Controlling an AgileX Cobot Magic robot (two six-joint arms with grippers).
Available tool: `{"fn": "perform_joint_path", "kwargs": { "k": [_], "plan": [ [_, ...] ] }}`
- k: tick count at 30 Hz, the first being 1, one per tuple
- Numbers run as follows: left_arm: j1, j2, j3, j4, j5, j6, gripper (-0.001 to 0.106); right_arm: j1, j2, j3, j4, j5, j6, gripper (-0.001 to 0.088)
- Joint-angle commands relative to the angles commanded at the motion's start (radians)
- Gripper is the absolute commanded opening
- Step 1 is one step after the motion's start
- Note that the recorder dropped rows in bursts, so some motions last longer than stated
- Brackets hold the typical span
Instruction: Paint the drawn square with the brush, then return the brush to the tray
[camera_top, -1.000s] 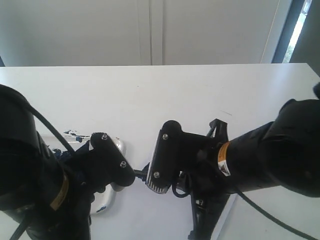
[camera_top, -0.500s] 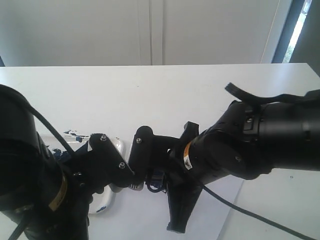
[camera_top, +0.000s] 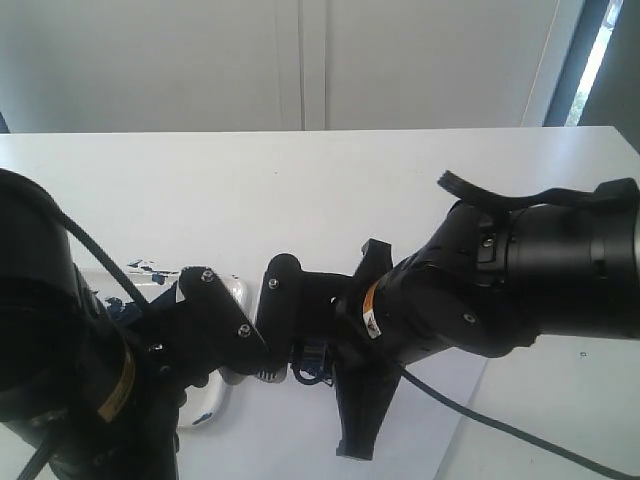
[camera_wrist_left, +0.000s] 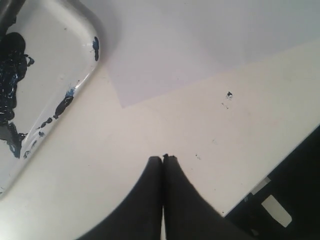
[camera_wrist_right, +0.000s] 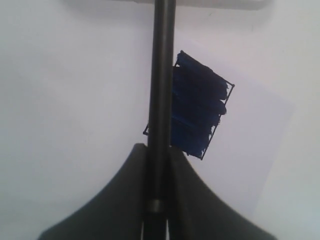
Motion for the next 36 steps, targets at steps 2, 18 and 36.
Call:
{"fn": "perform_joint_path", "kwargs": {
  "k": [2,18,36],
  "plan": [
    [0.000,0.000,0.000,0.000,0.000,0.000,0.000,0.000,0.000,0.000,0.000,-0.011,0.000,0.0043],
    [0.000,0.000,0.000,-0.003,0.001,0.000,0.000,0.000,0.022,0.000,0.004,-0.093,0.075,0.0223],
    [0.000,-0.008,0.000,0.087,-0.079,0.055,0.000,-0.065,-0.250,0.000,-0.007,-0.130,0.196,0.0003]
  ]
}}
